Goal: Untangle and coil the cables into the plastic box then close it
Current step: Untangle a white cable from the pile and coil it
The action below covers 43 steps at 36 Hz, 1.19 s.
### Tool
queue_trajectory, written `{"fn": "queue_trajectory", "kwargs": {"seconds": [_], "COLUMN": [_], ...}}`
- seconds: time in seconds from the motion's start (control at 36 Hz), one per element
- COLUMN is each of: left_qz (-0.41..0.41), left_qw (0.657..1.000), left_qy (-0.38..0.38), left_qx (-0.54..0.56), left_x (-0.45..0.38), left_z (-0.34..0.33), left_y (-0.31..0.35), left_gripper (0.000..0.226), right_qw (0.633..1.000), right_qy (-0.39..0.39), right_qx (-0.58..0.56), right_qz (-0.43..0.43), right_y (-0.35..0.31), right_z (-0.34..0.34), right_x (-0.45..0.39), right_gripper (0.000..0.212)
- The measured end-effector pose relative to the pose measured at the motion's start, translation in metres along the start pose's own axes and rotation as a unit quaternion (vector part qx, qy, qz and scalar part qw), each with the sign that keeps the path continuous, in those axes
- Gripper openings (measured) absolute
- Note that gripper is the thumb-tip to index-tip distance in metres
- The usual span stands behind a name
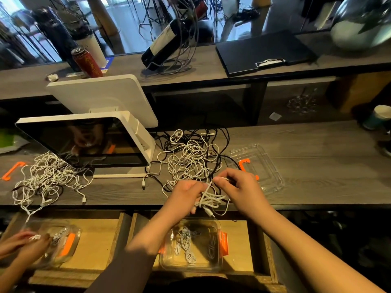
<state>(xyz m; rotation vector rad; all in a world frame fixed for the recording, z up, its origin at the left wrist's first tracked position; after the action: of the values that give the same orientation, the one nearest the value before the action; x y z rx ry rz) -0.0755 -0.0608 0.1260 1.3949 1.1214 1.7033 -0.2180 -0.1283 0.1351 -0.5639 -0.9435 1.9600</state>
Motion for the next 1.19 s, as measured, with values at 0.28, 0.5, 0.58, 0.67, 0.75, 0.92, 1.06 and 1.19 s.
{"fn": "queue_trajectory", "kwargs": {"seconds": [0.28,0.5,0.58,0.67,0.75,0.92,1.06,1.19], "left_qz": [0.005,-0.009,-0.02,-0.037,-0.076,-0.171,-0.205,-0.194], "left_qw": [0.99,0.972,0.963,0.957,0.959,0.959,0.953,0.957], "left_qy": [0.039,0.113,0.153,0.195,0.215,0.226,0.221,0.199], "left_qx": [0.136,0.207,0.219,0.21,0.167,0.025,-0.03,-0.082], "left_x": [0.009,0.008,0.007,0.005,0.005,0.012,0.012,0.011], "left_z": [0.001,0.008,0.012,0.02,0.028,0.028,0.03,0.03], "left_y": [0.008,0.003,0.001,-0.001,0.003,0.018,0.016,0.013], "left_gripper": [0.032,0.03,0.03,0.029,0.037,0.05,0.052,0.051], "right_qw": [0.998,0.993,0.992,0.99,0.984,0.974,0.964,0.968], "right_qy": [-0.042,-0.101,-0.106,-0.139,-0.16,-0.151,-0.154,-0.117], "right_qx": [-0.025,-0.032,-0.028,0.011,0.069,0.137,0.171,0.175], "right_qz": [-0.038,-0.058,-0.058,-0.02,0.027,0.098,0.134,0.135], "right_y": [0.007,0.0,-0.004,-0.017,-0.031,-0.056,-0.069,-0.07], "right_z": [-0.018,-0.051,-0.058,-0.067,-0.071,-0.06,-0.047,-0.033], "right_x": [0.005,0.028,0.035,0.044,0.051,0.054,0.05,0.045], "right_gripper": [0.017,0.023,0.025,0.029,0.028,0.029,0.025,0.024]}}
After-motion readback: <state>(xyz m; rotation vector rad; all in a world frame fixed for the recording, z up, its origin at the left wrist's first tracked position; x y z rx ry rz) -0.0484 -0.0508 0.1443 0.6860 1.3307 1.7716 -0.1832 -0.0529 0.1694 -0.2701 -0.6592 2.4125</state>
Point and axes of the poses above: each hand's wrist, its own x-axis away from the middle knuckle, its own z-axis out of the back of the hand, y = z × x, the point moved 6 cm from there along -x, towards the middle knuckle, and after that the axes turned 12 degrees about x, right-handed, at the moved point
